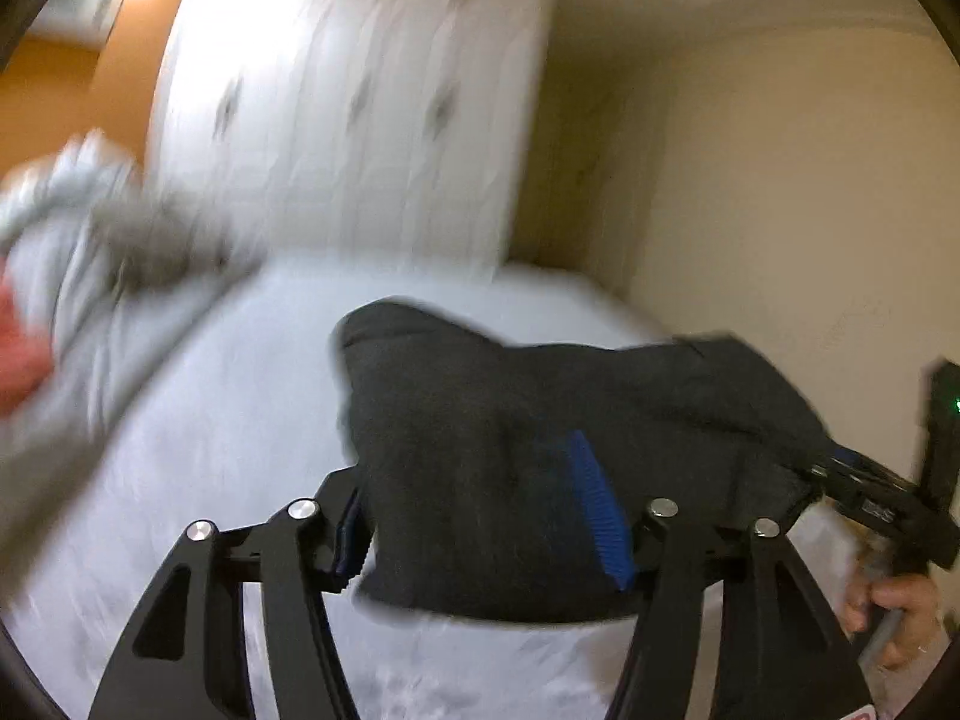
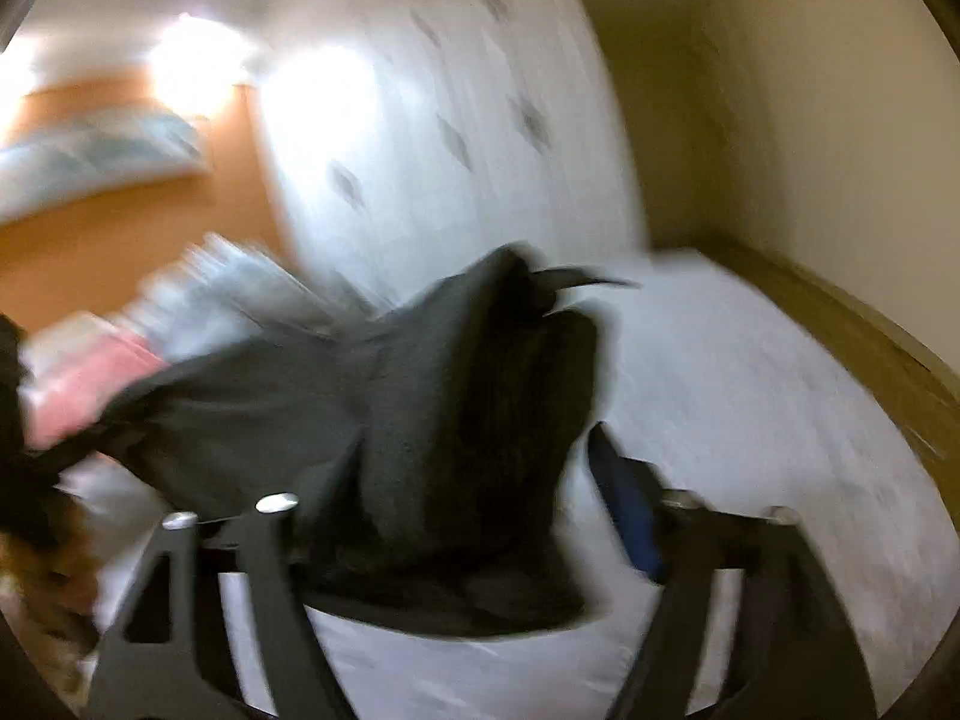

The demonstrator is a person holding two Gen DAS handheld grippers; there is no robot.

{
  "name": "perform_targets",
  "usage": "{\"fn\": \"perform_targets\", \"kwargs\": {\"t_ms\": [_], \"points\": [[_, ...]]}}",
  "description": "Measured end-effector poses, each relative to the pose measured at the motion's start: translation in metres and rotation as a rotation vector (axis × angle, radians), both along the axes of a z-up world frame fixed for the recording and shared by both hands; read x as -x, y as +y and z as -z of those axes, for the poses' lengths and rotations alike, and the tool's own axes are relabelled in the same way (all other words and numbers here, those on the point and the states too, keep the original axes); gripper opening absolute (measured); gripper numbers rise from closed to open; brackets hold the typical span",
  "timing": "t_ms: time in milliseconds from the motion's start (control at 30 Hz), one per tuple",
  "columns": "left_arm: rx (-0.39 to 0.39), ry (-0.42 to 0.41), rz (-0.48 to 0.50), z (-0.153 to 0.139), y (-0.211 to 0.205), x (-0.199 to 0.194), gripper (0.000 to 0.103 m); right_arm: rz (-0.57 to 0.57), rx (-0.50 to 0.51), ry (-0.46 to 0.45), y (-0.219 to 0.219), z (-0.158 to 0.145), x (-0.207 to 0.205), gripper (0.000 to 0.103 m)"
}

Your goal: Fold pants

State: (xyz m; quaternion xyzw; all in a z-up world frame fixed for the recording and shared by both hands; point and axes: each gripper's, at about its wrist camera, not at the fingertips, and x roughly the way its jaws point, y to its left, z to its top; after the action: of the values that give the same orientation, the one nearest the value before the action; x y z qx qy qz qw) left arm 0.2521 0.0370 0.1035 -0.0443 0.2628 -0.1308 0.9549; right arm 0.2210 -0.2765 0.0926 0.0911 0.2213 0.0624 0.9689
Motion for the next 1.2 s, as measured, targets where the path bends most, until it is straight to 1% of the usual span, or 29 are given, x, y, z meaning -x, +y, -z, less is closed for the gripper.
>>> {"fn": "perform_targets", "kwargs": {"t_ms": [33,67,100,133,167,233,267,300,400,467,500,567,600,633,667,700,733,767,800,833,933,967,1000,1033,1067,1100,1133,1167,1200], "points": [[-0.033,0.06,-0.055,0.029,0.003,-0.011,0.058,0.03,0.024,0.093,-0.007,0.033,-0.014,0.073],[-0.036,0.13,-0.072,0.065,0.01,-0.02,0.058,0.055,0.038,0.197,-0.017,0.071,-0.024,0.073],[-0.023,0.168,-0.061,0.087,0.015,-0.023,0.058,0.066,0.035,0.247,-0.024,0.095,-0.024,0.073],[-0.011,0.192,-0.071,0.107,0.023,-0.024,0.058,0.064,0.021,0.271,-0.031,0.112,-0.022,0.073],[-0.002,0.201,-0.082,0.115,0.027,-0.026,0.058,0.056,0.012,0.289,-0.037,0.127,-0.019,0.073],[0.03,0.227,-0.092,0.125,0.035,-0.033,0.059,0.048,0.01,0.313,-0.042,0.137,-0.022,0.074],[0.046,0.248,-0.101,0.128,0.036,-0.039,0.065,0.042,0.0,0.321,-0.044,0.139,-0.027,0.077],[0.058,0.262,-0.113,0.131,0.037,-0.046,0.067,0.038,-0.02,0.321,-0.046,0.139,-0.032,0.081],[0.103,0.285,-0.13,0.137,0.034,-0.055,0.071,0.021,-0.106,0.309,-0.033,0.139,-0.051,0.09],[0.126,0.316,-0.138,0.148,0.036,-0.066,0.079,0.007,-0.185,0.322,-0.032,0.144,-0.065,0.092],[0.145,0.338,-0.148,0.155,0.038,-0.074,0.079,-0.001,-0.23,0.356,-0.028,0.15,-0.077,0.092],[0.198,0.41,-0.171,0.173,0.04,-0.084,0.079,-0.013,-0.27,0.414,-0.02,0.164,-0.092,0.092],[0.236,0.447,-0.178,0.184,0.044,-0.089,0.079,-0.009,-0.271,0.436,-0.015,0.171,-0.097,0.092],[0.272,0.479,-0.18,0.194,0.047,-0.093,0.076,-0.003,-0.26,0.454,-0.012,0.178,-0.1,0.092],[0.317,0.505,-0.177,0.204,0.049,-0.096,0.07,0.003,-0.237,0.483,-0.005,0.186,-0.104,0.092],[0.334,0.491,-0.173,0.204,0.05,-0.095,0.065,0.0,-0.221,0.514,0.002,0.194,-0.109,0.075],[0.356,0.476,-0.137,0.203,0.049,-0.093,0.033,-0.01,-0.203,0.533,0.01,0.2,-0.111,0.067],[0.37,0.489,-0.1,0.199,0.045,-0.092,0.025,-0.02,-0.183,0.517,0.014,0.199,-0.109,0.043],[0.372,0.48,-0.104,0.193,0.044,-0.088,0.018,-0.052,-0.182,0.505,0.018,0.194,-0.108,0.035],[0.379,0.476,-0.084,0.184,0.044,-0.084,0.016,-0.072,-0.198,0.483,0.018,0.182,-0.102,0.032],[0.436,0.488,-0.048,0.167,0.05,-0.069,0.016,-0.124,-0.278,0.439,0.007,0.156,-0.085,0.03],[0.444,0.517,-0.038,0.169,0.052,-0.065,0.018,-0.129,-0.264,0.433,0.001,0.153,-0.078,0.034],[0.416,0.551,-0.042,0.176,0.049,-0.065,0.019,-0.132,-0.244,0.443,-0.002,0.158,-0.075,0.038],[0.34,0.599,-0.056,0.191,0.042,-0.066,0.023,-0.132,-0.226,0.478,-0.004,0.169,-0.075,0.047],[0.316,0.603,-0.062,0.198,0.041,-0.065,0.032,-0.086,-0.193,0.555,-0.01,0.192,-0.074,0.054],[0.306,0.58,-0.07,0.199,0.042,-0.06,0.035,-0.079,-0.207,0.565,-0.015,0.198,-0.072,0.054],[0.289,0.541,-0.078,0.191,0.043,-0.053,0.036,-0.09,-0.261,0.527,-0.023,0.198,-0.065,0.054],[0.277,0.515,-0.084,0.184,0.043,-0.048,0.035,-0.053,-0.262,0.499,-0.03,0.189,-0.055,0.056],[0.258,0.485,-0.097,0.175,0.044,-0.043,0.035,-0.013,-0.242,0.462,-0.034,0.178,-0.047,0.055]]}}
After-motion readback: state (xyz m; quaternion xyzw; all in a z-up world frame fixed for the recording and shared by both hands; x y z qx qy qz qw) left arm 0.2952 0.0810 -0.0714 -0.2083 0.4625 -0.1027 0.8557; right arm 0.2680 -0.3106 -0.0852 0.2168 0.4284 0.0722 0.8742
